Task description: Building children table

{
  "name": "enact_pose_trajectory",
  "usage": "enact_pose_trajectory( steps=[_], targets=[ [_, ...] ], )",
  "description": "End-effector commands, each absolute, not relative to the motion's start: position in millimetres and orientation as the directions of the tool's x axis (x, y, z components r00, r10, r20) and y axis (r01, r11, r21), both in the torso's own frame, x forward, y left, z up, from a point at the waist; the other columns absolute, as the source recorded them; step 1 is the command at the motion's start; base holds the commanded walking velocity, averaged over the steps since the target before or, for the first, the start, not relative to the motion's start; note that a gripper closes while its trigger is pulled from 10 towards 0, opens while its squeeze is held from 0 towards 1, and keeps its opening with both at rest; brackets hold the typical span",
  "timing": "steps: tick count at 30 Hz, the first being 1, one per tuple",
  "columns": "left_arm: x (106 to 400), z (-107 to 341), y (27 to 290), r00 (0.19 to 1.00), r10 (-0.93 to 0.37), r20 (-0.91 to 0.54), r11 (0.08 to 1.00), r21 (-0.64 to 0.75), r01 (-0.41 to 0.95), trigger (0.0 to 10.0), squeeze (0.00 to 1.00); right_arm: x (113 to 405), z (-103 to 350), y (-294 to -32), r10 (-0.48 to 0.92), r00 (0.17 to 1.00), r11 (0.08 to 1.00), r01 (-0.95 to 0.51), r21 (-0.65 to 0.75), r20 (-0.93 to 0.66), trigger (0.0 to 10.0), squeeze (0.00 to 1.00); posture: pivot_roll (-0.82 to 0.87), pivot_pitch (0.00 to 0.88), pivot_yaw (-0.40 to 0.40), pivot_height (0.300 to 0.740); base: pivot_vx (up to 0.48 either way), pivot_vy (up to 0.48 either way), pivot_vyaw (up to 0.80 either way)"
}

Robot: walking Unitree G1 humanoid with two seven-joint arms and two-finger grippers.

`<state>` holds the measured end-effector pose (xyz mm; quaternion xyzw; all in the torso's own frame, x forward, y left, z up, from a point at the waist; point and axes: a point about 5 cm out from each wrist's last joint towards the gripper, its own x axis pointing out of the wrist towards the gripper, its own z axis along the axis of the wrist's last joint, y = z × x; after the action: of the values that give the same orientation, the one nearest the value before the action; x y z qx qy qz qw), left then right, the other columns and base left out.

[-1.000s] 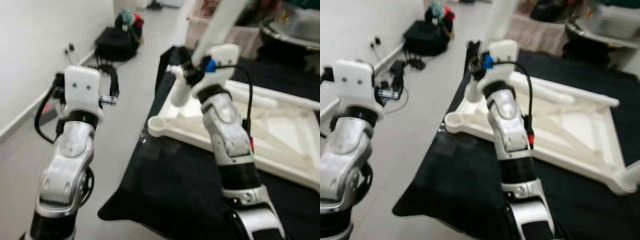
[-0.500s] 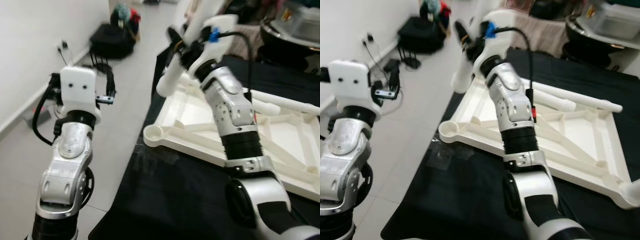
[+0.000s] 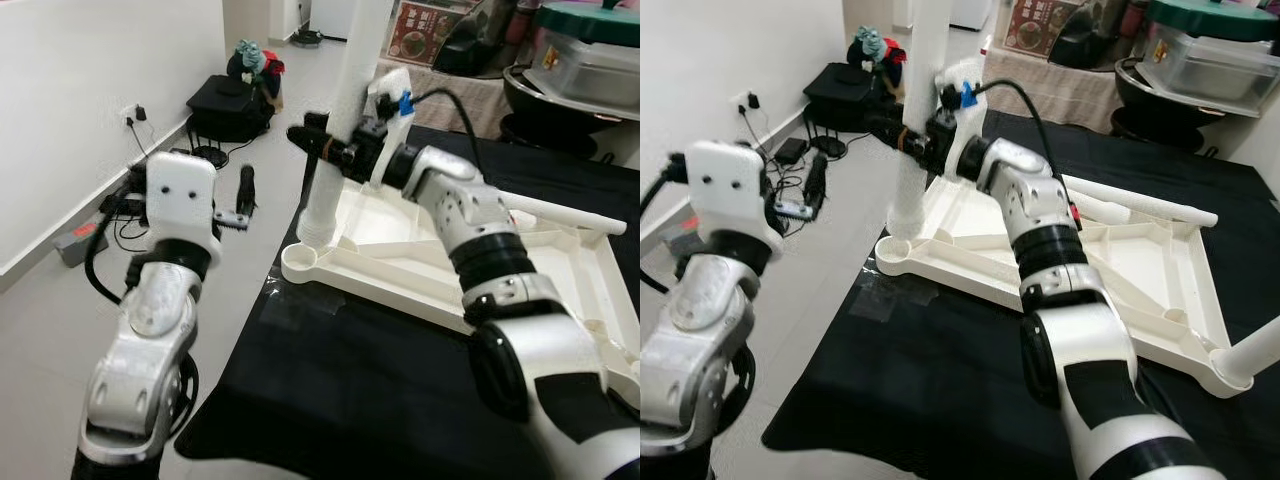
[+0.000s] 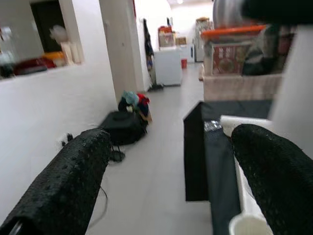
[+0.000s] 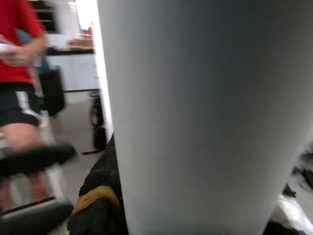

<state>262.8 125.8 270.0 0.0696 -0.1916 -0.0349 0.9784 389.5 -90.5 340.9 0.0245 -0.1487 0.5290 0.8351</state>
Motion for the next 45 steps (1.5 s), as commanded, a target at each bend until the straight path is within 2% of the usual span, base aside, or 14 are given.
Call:
enact_pose_trajectory(
  steps=[1, 9, 12, 16, 21, 35, 42, 45],
  targets=[
    [256.3, 265.5, 118.3, 0.928, -0.130, 0.348, 0.986, 0.140, 0.085, 10.0, 0.00, 386.8, 346.2, -87.7, 0.899, 0.320, 0.371, -0.919, -0.132, 0.300, 10.0, 0.00, 0.09, 0.197, -0.134, 0.740, 0.000, 0.000, 0.00],
    [248.5, 247.1, 113.7, 0.946, -0.167, 0.276, 0.982, 0.131, 0.135, 10.0, 0.00, 385.1, 348.1, -74.7, 0.919, 0.257, 0.312, -0.938, -0.153, 0.298, 10.0, 0.00, 0.09, 0.233, -0.141, 0.740, 0.000, 0.000, 0.00],
    [238.0, 228.7, 109.2, 0.948, -0.247, 0.200, 0.967, 0.115, 0.228, 10.0, 0.00, 383.4, 347.2, -58.1, 0.933, 0.208, 0.263, -0.951, -0.161, 0.295, 10.0, 0.00, 0.09, 0.273, -0.153, 0.740, 0.000, 0.000, 0.00],
    [225.0, 221.0, 98.6, 0.926, -0.340, 0.167, 0.940, 0.091, 0.328, 10.0, 0.00, 381.4, 345.7, -46.0, 0.941, 0.170, 0.226, -0.959, -0.169, 0.291, 10.0, 0.00, 0.09, 0.294, -0.160, 0.740, 0.000, 0.000, 0.00],
    [215.5, 219.6, 89.8, 0.910, -0.383, 0.156, 0.923, 0.079, 0.375, 10.0, 0.00, 380.9, 345.1, -41.9, 0.946, 0.154, 0.212, -0.960, -0.183, 0.285, 10.0, 0.00, 0.10, 0.320, -0.166, 0.740, 0.000, 0.000, 0.00],
    [206.8, 219.8, 86.1, 0.908, -0.394, 0.143, 0.919, 0.089, 0.385, 10.0, 0.00, 386.5, 353.2, -61.2, 0.936, 0.227, 0.303, -0.908, -0.290, 0.268, 10.0, 0.00, 0.10, 0.332, -0.162, 0.740, 0.000, 0.000, 0.00],
    [207.3, 220.0, 85.9, 0.907, -0.396, 0.145, 0.918, 0.096, 0.385, 10.0, 0.00, 387.0, 352.7, -65.4, 0.941, 0.235, 0.305, -0.898, -0.316, 0.242, 10.0, 0.00, 0.09, 0.323, -0.156, 0.740, 0.000, 0.000, 0.00],
    [207.8, 220.8, 86.2, 0.908, -0.392, 0.147, 0.919, 0.097, 0.381, 10.0, 0.00, 386.3, 347.4, -70.7, 0.959, 0.211, 0.267, -0.899, -0.346, 0.191, 10.0, 0.00, 0.09, 0.317, -0.154, 0.740, 0.000, 0.000, 0.00]
  ],
)
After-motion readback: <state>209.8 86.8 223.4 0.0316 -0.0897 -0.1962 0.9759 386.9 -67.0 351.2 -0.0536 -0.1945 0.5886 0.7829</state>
